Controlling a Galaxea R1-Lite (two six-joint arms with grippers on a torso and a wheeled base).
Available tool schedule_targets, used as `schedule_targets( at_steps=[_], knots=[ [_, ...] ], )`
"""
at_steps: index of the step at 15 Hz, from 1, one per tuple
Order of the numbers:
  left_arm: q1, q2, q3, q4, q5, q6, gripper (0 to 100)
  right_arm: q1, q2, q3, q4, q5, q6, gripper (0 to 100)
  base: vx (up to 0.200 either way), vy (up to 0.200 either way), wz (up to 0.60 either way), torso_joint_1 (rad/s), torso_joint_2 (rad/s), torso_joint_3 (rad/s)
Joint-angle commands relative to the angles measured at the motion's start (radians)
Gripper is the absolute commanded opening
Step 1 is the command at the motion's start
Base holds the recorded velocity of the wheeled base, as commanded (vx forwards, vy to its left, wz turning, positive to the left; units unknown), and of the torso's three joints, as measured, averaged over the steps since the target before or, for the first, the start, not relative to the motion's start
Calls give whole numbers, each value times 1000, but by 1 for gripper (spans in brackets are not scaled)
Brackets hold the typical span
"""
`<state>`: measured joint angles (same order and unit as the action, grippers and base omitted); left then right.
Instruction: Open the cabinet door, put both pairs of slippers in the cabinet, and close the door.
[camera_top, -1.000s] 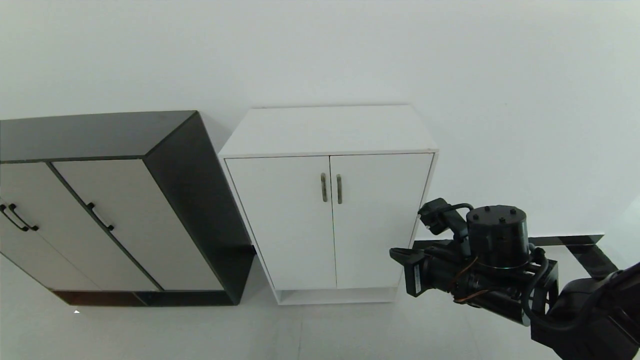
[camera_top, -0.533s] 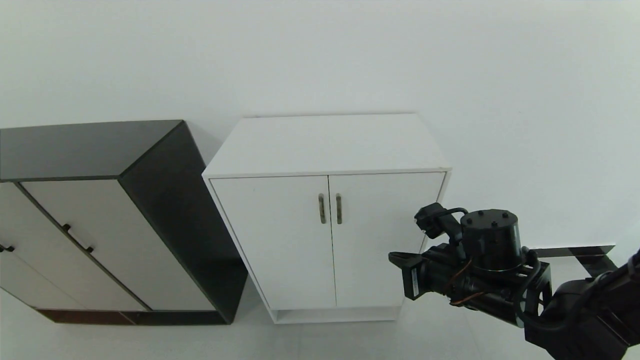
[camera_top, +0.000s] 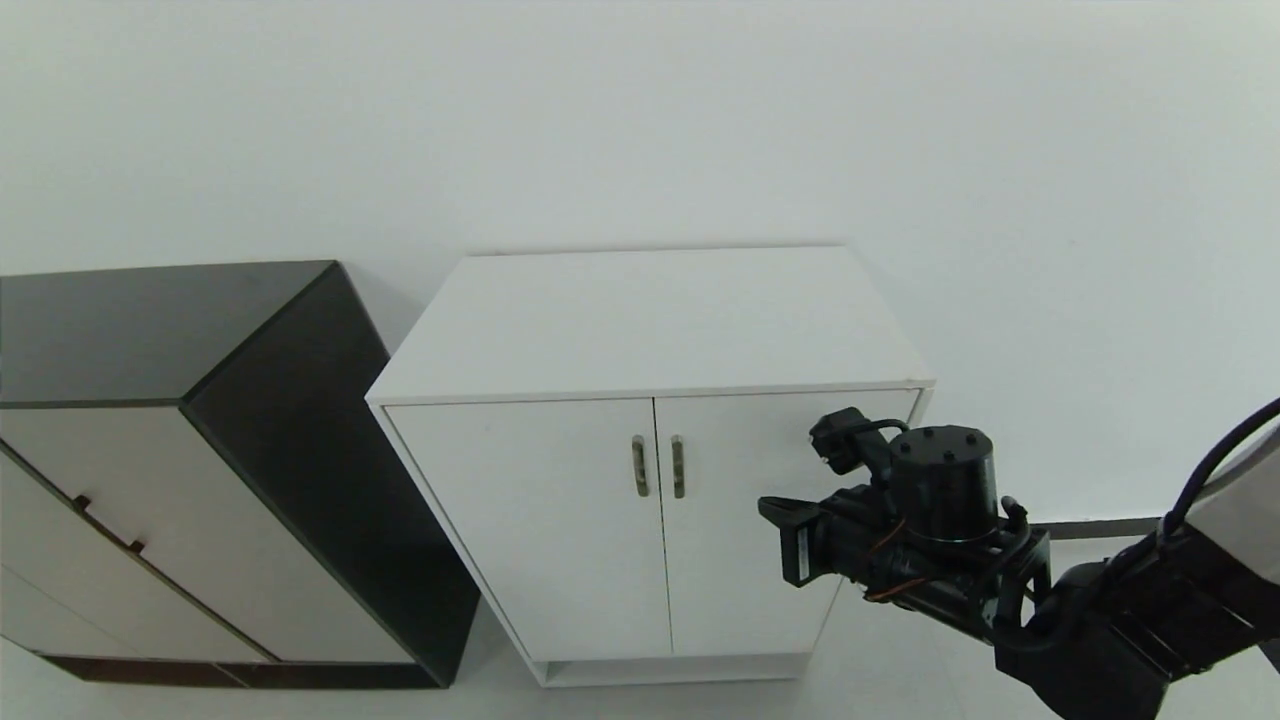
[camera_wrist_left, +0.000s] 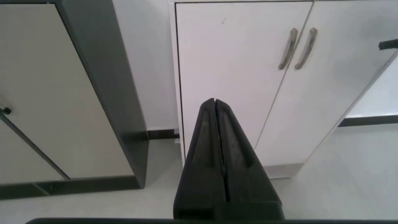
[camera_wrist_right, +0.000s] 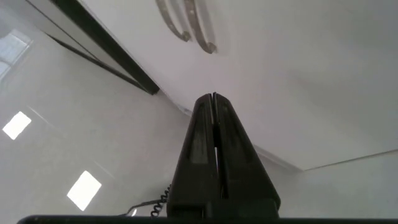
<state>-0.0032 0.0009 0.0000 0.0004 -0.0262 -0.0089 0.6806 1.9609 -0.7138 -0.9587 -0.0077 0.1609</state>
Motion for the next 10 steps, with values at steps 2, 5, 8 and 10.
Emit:
schedule_targets(
  at_steps=[2,5,8,10],
  knots=[
    [0,1,0,0,0,-2,0,-13,36,-30,-3,-2,14,0,0,0,0,0,0,0],
    [0,1,0,0,0,-2,0,-61,90,-78,-3,-2,34,0,0,0,0,0,0,0],
    [0,1,0,0,0,-2,0,-102,124,-107,-3,0,34,0,0,0,0,0,0,0],
    [0,1,0,0,0,-2,0,-119,136,-121,-3,0,34,0,0,0,0,0,0,0]
  ],
)
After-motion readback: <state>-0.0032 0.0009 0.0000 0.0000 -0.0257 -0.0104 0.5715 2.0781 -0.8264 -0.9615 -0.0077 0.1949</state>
